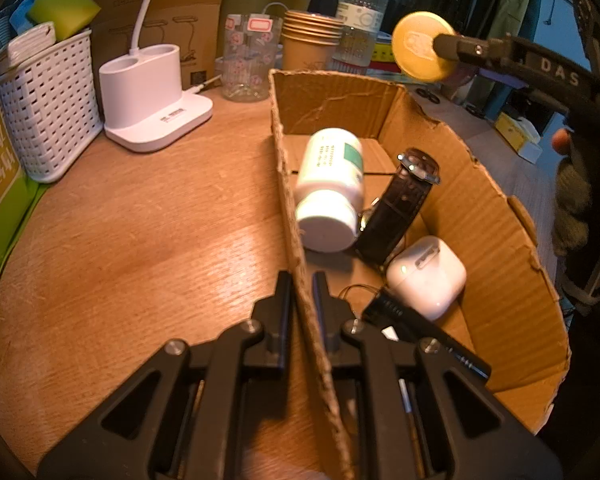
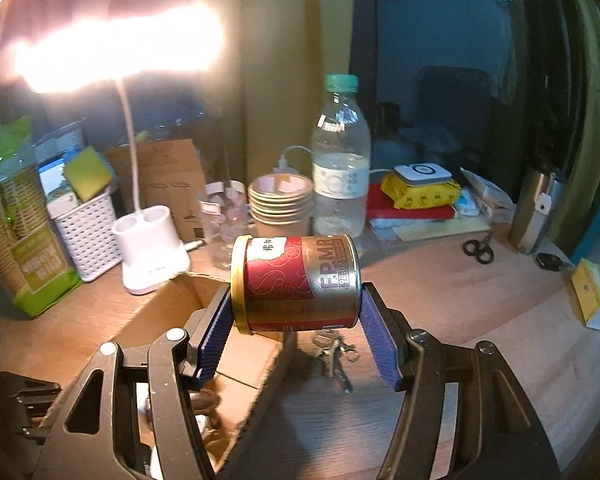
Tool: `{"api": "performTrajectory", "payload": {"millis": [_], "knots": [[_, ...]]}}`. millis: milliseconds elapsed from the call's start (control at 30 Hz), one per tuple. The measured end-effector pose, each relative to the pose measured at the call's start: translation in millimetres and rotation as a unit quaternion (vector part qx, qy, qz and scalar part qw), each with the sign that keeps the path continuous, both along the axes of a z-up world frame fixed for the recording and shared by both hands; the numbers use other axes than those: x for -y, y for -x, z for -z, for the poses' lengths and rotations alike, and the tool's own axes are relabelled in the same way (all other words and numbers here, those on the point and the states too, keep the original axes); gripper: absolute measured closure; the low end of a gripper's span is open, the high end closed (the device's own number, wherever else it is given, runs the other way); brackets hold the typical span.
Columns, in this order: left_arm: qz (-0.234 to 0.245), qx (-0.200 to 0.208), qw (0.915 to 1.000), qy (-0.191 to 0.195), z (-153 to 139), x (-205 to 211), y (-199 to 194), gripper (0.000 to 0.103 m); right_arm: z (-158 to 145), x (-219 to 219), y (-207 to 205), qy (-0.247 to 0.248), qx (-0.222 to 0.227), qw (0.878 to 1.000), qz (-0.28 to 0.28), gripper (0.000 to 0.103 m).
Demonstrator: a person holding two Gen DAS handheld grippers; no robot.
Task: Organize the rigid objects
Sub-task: 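Lift the red-gold can and carry it over the box with the right gripper, then lower the can into the box and open the right gripper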
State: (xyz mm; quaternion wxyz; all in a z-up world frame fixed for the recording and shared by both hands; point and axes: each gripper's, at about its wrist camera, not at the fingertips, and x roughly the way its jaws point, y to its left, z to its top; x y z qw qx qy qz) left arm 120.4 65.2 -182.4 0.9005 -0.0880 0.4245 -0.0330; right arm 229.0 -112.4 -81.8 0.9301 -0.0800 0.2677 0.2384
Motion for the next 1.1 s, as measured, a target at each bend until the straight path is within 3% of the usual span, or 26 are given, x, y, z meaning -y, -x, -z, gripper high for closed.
{"api": "performTrajectory", "payload": {"millis": [500,1100], "knots": [[0.0,0.0,1.0,0.0,0.3,0.8,-0.2,0.092,9.5,-30.8,14.5,0.015,-0.007,0.999,-0.046,0.038],[0.0,0.0,1.0,0.0,0.1,0.0,0.1,0.092,49.7,-56.9,9.3,0.099,-0.024,0.993,-0.054,0.038]]}}
